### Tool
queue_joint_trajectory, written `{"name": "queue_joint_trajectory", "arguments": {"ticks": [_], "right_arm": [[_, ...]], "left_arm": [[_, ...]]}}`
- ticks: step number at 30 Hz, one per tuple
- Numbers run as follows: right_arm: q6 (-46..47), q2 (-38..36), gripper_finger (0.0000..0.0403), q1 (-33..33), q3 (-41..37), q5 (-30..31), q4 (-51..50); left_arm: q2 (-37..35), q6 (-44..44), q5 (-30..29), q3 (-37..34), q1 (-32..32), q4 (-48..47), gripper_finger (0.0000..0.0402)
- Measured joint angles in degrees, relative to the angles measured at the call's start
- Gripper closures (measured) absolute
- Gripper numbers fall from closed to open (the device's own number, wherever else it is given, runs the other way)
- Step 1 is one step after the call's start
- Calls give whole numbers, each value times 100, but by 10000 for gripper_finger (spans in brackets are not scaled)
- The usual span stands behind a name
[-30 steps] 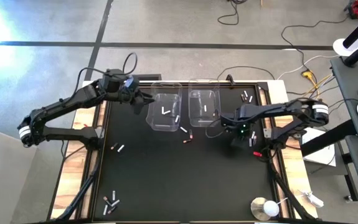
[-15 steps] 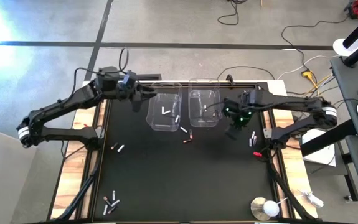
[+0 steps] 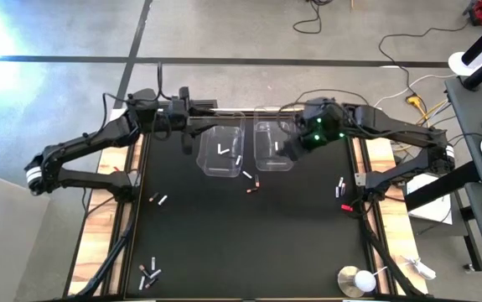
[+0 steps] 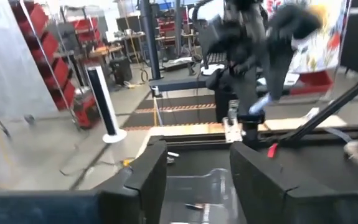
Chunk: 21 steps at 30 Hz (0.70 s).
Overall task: Sort batteries
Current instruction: Put the white battery into the left transparent bin
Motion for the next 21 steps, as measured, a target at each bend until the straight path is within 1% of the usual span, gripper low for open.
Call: {"name": "queue_joint_trajectory", "arguments": {"ticks": [2,7,11,14,19,21], "right_arm": [[165,47,202,0,0,-20,630],[611,263,202,0,-4,-94,1618],[1073,468,202,0,-4,-104,2447],[1251,653,202,0,-4,-103,3008],[1283,861,202,-28,-5,202,3267],[1269,938,202,-65,-2,214,3292]], "left_arm": [[76,231,1,0,-2,87,229],[246,755,0,-2,-32,389,196],[368,1421,6,-2,-120,705,182],[490,1638,87,-2,-188,895,180],[638,1540,150,-2,-308,1021,180],[671,1533,154,-2,-362,1093,180]]}}
